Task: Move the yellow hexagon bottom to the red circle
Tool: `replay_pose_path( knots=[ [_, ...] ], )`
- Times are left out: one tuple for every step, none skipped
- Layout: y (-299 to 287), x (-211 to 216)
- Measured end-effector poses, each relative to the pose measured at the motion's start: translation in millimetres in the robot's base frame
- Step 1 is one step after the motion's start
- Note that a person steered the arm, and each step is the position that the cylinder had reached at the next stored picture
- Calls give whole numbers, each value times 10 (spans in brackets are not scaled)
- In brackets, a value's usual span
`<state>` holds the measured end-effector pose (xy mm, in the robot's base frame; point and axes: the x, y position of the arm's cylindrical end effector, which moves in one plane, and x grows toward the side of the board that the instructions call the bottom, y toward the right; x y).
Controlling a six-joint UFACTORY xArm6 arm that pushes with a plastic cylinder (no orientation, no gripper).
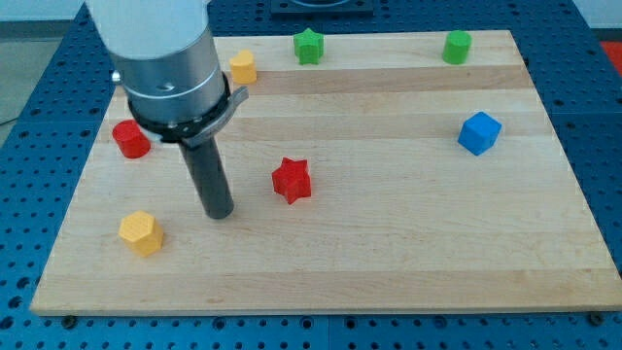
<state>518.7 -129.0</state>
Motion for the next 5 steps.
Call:
replay_pose_path(
  knots=[
    [-342, 218],
    [-571, 227],
    [-737, 227],
    [-804, 227],
    [-828, 227]
  ],
)
